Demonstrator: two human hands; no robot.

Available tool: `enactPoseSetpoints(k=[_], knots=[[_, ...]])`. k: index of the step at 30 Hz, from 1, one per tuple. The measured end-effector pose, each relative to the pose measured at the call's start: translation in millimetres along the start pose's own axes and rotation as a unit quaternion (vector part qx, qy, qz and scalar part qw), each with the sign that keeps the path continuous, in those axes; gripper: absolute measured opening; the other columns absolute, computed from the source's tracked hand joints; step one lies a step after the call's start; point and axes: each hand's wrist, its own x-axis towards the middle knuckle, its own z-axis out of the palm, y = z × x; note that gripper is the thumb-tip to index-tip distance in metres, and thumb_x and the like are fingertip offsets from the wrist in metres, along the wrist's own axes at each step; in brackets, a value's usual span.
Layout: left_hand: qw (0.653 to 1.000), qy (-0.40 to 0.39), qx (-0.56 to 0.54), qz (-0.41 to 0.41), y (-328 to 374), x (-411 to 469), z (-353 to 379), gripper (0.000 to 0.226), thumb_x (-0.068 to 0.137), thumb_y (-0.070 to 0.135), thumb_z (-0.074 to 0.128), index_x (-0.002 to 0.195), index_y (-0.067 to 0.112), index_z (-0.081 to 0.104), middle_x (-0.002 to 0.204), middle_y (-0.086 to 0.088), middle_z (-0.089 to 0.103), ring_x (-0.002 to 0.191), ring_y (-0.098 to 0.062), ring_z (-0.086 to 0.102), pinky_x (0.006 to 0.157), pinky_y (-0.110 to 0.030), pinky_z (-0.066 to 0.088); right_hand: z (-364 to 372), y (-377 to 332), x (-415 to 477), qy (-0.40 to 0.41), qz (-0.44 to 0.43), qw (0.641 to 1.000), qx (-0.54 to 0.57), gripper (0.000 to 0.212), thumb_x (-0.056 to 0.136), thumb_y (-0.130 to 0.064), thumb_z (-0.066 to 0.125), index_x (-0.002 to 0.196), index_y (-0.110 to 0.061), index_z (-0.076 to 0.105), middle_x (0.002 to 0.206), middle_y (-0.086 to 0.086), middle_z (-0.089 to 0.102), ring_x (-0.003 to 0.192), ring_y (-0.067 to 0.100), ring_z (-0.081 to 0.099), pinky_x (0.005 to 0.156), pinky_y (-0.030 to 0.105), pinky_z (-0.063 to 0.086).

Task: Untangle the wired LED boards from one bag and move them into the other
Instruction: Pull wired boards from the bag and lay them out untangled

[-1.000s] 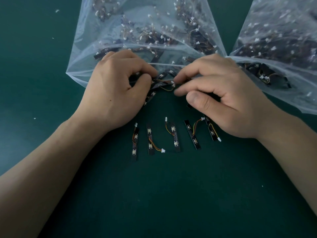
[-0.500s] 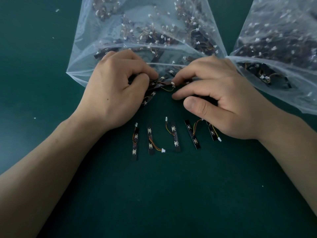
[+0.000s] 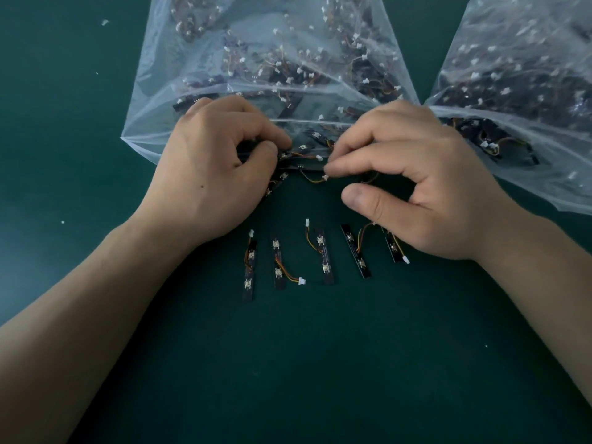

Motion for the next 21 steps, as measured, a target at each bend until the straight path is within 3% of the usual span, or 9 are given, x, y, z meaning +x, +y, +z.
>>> enactPoseSetpoints(k=[10, 16, 21], knots=[[1.000, 0.004, 0.009, 0.000, -0.5, -0.2, 0.5, 0.016, 0.093, 0.023, 0.068, 0.100, 0.030, 0.080, 0.107, 0.011, 0.069, 0.111, -0.017, 0.060, 0.097, -0.020, 0.042, 1.4, 0.7, 1.0, -0.034, -0.011, 0.999, -0.016, 0.023, 0.101, -0.030, 0.061, 0.102, -0.021, 0.082, 0.113, -0.009, 0.070, 0.119, 0.019, 0.059, 0.106, 0.056, 0.036], [1.000, 0.002, 0.014, -0.004, -1.0, 0.2, 0.7, 0.013, 0.093, 0.024, 0.072, 0.100, 0.032, 0.080, 0.107, 0.012, 0.069, 0.111, -0.016, 0.059, 0.093, -0.009, 0.037, 2.8, 1.5, -1.1, 0.069, -0.020, 0.997, 0.012, 0.007, 0.093, -0.016, 0.080, 0.090, -0.010, 0.082, 0.099, 0.000, 0.074, 0.098, 0.023, 0.067, 0.095, 0.047, 0.049], [1.000, 0.004, 0.014, 0.001, -0.9, -0.1, 0.2, 0.009, 0.091, 0.026, 0.074, 0.097, 0.030, 0.079, 0.105, 0.011, 0.069, 0.109, -0.016, 0.060, 0.095, -0.023, 0.043, 1.8, 1.2, -1.1, 0.138, 0.011, 0.990, 0.031, 0.009, 0.090, -0.012, 0.085, 0.084, -0.011, 0.078, 0.091, -0.004, 0.075, 0.087, 0.018, 0.071, 0.083, 0.037, 0.055]])
